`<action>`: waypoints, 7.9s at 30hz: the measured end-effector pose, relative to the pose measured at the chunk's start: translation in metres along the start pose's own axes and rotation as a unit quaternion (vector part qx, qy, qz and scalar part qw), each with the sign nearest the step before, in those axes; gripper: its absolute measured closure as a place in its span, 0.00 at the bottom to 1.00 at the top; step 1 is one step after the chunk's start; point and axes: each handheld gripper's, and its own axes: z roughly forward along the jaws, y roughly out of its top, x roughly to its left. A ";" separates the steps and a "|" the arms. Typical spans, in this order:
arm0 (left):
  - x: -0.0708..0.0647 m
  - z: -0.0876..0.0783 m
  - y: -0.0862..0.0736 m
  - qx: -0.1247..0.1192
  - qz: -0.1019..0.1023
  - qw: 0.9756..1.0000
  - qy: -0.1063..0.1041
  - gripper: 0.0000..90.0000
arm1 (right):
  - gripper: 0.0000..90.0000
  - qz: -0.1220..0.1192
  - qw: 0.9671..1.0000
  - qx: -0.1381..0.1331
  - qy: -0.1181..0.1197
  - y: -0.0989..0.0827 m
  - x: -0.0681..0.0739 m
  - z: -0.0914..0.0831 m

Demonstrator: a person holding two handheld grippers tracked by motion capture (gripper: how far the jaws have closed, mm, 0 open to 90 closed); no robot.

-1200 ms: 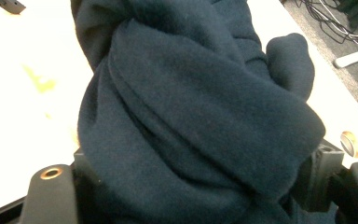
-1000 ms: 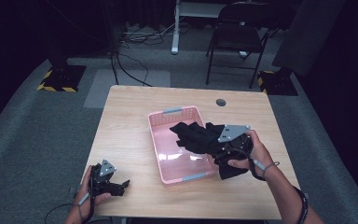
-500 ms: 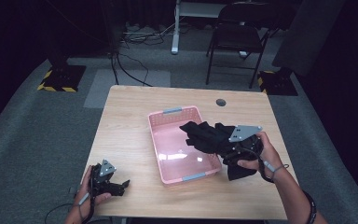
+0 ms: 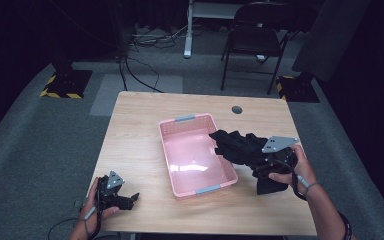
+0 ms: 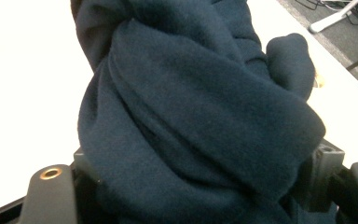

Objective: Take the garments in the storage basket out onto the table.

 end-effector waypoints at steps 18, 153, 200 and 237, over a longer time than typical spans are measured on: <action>0.000 0.000 0.000 0.000 0.000 1.000 0.000 0.00 | 0.27 0.034 0.999 0.009 -0.004 -0.029 -0.011 0.004; 0.000 0.000 0.000 0.000 -0.001 1.000 0.000 0.00 | 0.04 0.063 0.995 0.044 -0.060 -0.091 -0.015 0.043; 0.000 0.000 0.000 0.000 -0.001 1.000 0.000 0.00 | 0.04 0.049 0.995 0.025 -0.089 -0.126 -0.002 0.004; 0.000 0.000 0.000 -0.001 -0.001 1.000 0.001 0.00 | 0.04 0.105 0.991 0.037 -0.077 -0.188 0.005 -0.001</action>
